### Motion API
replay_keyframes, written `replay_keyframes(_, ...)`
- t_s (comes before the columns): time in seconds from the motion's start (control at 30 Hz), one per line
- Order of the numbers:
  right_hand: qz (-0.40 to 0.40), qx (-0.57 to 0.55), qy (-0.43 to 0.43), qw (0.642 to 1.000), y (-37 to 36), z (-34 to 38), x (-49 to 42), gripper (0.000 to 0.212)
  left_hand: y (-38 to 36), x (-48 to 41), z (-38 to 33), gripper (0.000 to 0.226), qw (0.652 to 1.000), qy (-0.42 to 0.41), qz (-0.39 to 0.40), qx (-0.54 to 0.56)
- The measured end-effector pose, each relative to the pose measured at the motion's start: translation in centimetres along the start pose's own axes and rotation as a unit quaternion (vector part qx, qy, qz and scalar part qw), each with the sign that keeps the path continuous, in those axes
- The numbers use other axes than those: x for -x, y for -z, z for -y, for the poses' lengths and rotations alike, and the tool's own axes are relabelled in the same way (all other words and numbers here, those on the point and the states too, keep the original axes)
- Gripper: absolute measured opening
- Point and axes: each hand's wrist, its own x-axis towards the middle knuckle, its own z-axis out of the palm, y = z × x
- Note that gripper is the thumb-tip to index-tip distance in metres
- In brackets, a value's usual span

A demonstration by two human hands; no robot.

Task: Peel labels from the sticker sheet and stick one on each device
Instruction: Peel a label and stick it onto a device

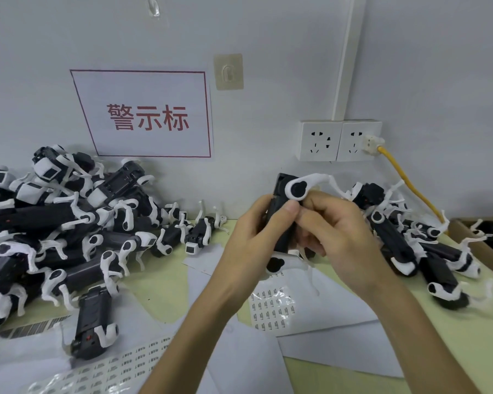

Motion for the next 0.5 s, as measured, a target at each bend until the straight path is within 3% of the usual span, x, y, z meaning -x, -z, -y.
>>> replay_keyframes(0.2, 0.004, 0.048, -0.013, 0.999, 0.3, -0.5, -0.1, 0.03, -0.4, -0.3, -0.4, 0.02, 0.998, 0.044, -0.034, 0.016)
replay_keyframes(0.27, 0.001, 0.074, -0.012, 0.997, 0.2, -0.8, -0.2, 0.03, -0.8, -1.4, -0.5, 0.013, 0.993, 0.081, -0.08, 0.03)
replay_keyframes(0.33, 0.003, 0.089, -0.011, 0.996, 0.0, -1.0, -0.2, 0.029, -0.7, -2.1, -0.1, 0.019, 0.987, 0.103, -0.121, 0.033)
replay_keyframes(0.4, 0.003, 0.111, -0.006, 0.994, -0.3, -1.2, -0.2, 0.026, -0.5, -1.8, 0.1, 0.015, 0.988, 0.103, -0.108, 0.027)
replay_keyframes(0.5, -0.001, 0.115, -0.004, 0.993, -0.4, -1.4, -0.1, 0.027, -0.4, -0.3, -0.1, 0.032, 0.991, 0.099, -0.088, -0.025)
